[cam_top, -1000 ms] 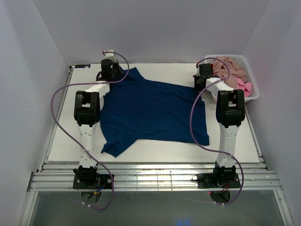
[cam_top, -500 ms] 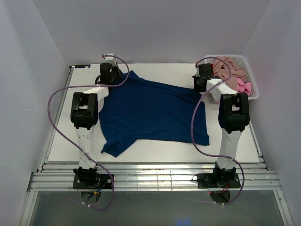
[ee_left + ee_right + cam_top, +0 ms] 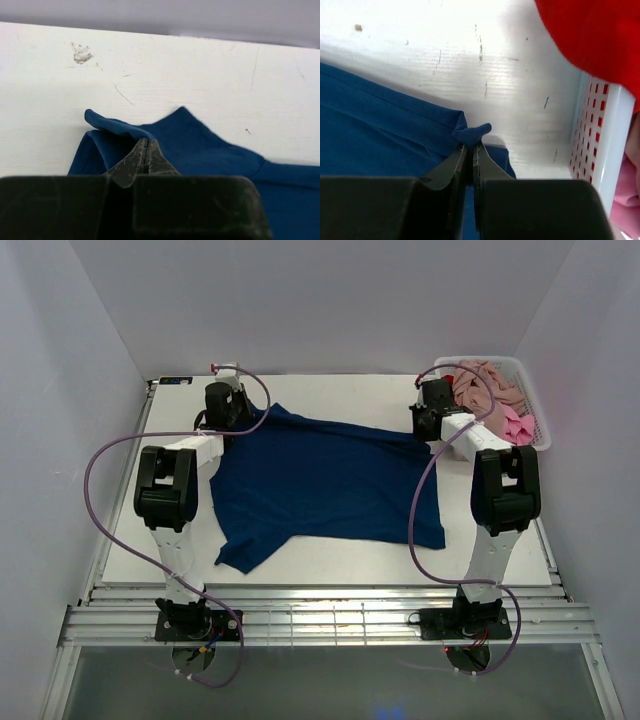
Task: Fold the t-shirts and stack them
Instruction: Fold the flattened tshirt in 1/3 of the way
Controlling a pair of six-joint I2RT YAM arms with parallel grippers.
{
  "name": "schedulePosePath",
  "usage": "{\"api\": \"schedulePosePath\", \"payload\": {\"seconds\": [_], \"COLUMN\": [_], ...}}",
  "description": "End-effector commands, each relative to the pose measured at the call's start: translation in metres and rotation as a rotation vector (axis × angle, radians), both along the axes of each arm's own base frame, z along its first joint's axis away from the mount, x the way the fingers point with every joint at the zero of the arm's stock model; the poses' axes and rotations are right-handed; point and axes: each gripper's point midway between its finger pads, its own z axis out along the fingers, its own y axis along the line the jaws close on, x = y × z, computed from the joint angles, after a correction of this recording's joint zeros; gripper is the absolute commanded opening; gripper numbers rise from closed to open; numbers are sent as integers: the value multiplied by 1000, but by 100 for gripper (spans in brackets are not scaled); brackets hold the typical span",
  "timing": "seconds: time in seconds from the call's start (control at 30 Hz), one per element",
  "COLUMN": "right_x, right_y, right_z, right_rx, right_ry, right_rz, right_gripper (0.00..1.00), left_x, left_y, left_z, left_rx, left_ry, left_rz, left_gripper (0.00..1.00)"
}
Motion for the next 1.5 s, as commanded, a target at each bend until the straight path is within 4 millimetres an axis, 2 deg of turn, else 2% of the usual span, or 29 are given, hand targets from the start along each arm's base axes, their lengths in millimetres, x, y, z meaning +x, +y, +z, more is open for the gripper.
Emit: {"api": "schedulePosePath", "payload": {"seconds": [0.0,0.03,0.1,0.13,0.17,0.2,0.23,0.3,0.33,0.4,0.43,0.5,0.57,0.6,0.67,0.7,0.8,0.87,0.93,0.97,1.0,1.03,1.07,1.1,1.13,1.17,1.2,1.3,1.47], "right_x": [-7,-12,-16,-18,-24,-26,-29,-35,-39,-47,-50,-58,-64,-68,-74,-77,-77,-68,-57,-42,-38,-30,-12,-4,3,21,28,52,78], "right_y": [1,1,2,2,3,3,3,3,4,2,2,1,1,0,-1,-3,-2,-3,-5,-3,-4,-6,-5,-6,-7,-5,-7,-7,-10], "right_z": [22,22,22,28,24,28,28,25,27,21,23,16,16,13,9,6,4,9,4,17,5,6,20,10,10,25,15,20,21], "right_rx": [-18,-24,-27,-24,-27,-25,-25,-31,-33,-43,-49,-56,-61,-65,-77,-88,-94,-102,-125,-129,-146,-167,-166,-185,-191,-199,-223,-237,-256], "right_ry": [-36,-29,-31,-45,-33,-42,-41,-28,-25,-4,-8,9,15,25,42,49,40,14,21,-13,20,17,-27,-14,-15,-58,-43,-82,-133], "right_rz": [6,5,8,9,13,14,16,20,19,20,18,20,20,20,19,15,10,-6,-19,-23,-30,-45,-59,-71,-77,-68,-76,-101,-117], "right_gripper": [8,8,8,8,8,8,8,8,8,8,8,8,8,8,8,8,8,8,8,8,8,8,8,8,8,8,8,8,8], "left_x": [-12,-15,-23,-26,-30,-35,-38,-45,-51,-58,-65,-71,-80,-84,-92,-95,-104,-106,-104,-103,-100,-98,-96,-93,-91,-90,-88,-84,-81], "left_y": [6,6,13,13,14,14,14,13,14,13,14,15,17,17,21,21,25,27,27,26,25,24,23,21,20,21,19,20,21], "left_z": [51,60,55,61,59,52,57,53,45,46,37,38,31,37,34,43,46,54,54,53,56,55,52,54,54,48,47,45,42], "left_rx": [5,3,11,10,10,10,7,-2,-4,-14,-14,-16,-16,-17,-15,-16,-15,-10,-6,-8,-9,-12,-13,-15,-15,-14,-11,-1,18], "left_ry": [-93,-108,-94,-101,-97,-80,-87,-73,-55,-52,-32,-29,-11,-23,-14,-31,-38,-54,-48,-45,-49,-47,-41,-44,-44,-33,-32,-30,-28], "left_rz": [21,21,52,54,56,53,52,47,47,45,45,46,52,52,67,69,87,94,91,85,82,78,75,68,64,65,61,60,62], "left_gripper": [0,0,0,0,0,0,0,0,0,0,0,0,0,0,0,0,0,0,0,0,0,0,0,0,0,0,0,0,0]}}
